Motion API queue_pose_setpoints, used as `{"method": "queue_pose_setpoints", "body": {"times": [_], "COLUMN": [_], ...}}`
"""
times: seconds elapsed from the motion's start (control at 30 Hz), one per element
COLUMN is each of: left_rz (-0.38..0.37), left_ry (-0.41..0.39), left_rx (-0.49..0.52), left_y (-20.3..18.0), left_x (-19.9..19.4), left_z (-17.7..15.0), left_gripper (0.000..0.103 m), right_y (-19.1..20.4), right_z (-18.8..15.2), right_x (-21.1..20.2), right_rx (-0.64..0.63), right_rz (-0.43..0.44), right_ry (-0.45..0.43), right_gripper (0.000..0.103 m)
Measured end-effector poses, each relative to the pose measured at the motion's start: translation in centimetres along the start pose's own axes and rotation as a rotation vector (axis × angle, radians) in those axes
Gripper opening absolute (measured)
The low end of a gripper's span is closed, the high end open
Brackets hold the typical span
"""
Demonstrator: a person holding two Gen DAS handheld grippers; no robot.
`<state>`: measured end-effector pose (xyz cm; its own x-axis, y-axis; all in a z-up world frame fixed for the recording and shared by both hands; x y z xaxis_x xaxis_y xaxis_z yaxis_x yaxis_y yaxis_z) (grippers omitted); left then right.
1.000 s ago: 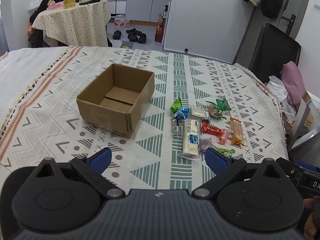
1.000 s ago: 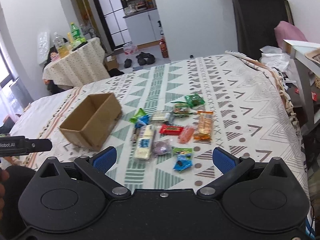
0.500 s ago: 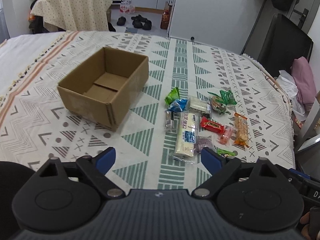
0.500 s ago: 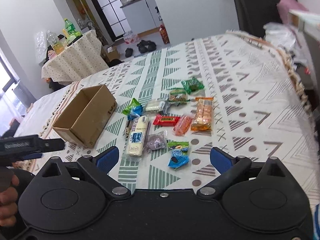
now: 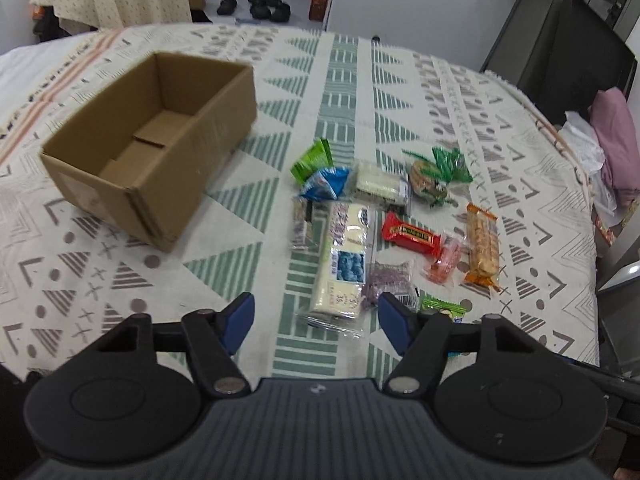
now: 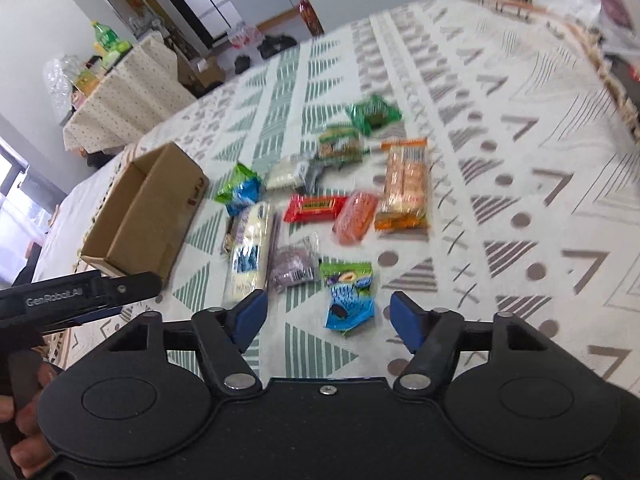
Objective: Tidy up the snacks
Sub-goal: 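Grasp the white cake pack with the left tool while the right grasps the blue candy, then carry the cake pack with the left tool while the right carries the candy to the box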
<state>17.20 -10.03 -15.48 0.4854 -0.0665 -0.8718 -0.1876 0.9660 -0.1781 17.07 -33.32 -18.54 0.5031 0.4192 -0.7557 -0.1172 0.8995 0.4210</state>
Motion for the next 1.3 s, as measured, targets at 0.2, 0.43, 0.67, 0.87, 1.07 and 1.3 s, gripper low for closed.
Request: {"method": "queue_pose_setpoints", "body": {"times": [0.2,0.43,0.67,0.87,1.07,1.3], "left_rz": [-0.005,0.025,0.057,0.060,0.037,-0.020], "left_ry": [0.083,0.130,0.211,0.256,0.244,0.211], "left_rx": [-0.015,-0.012,0.003,0.065,0.059,0.039], "left_y": [-1.1,-1.9,-1.9,-2.0,-1.9,-1.7], "left_x": [4.0,7.5,10.3,12.3,11.9,10.3], "left_z": [0.5,1.2,1.2,1.2,1.2,0.5], "left_gripper": [0.057,0.056,0.056,0.054,0.036,0.034], "right_y": [-0.4,-0.6,-0.3,0.3,0.2,0.5], "right_z": [0.4,0.8,1.0,0.9,1.1,1.3], "right_x": [2.7,5.7,7.7,8.6,8.1,7.0], "right_rx": [0.012,0.014,-0.013,-0.055,-0.025,-0.014], "right_rz": [-0.031,-0.063,-0.121,-0.152,-0.163,-0.141], "right_ry": [0.069,0.111,0.136,0.163,0.114,0.059], "right_gripper": [0.062,0.049,0.047,0.037,0.032,0.032]}}
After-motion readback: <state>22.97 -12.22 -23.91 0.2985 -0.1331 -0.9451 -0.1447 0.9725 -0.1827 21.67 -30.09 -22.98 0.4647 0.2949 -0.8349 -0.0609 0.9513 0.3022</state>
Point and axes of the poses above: each gripper's, at about its wrist camera, not at the fingertips, and x roughly the way its jaws point, y to its left, z to its top, the point moved 2 cm from there along x, roughly the way its jaws point, and after that the axes turned 5 degrees about -x, right-handed, at the moved point
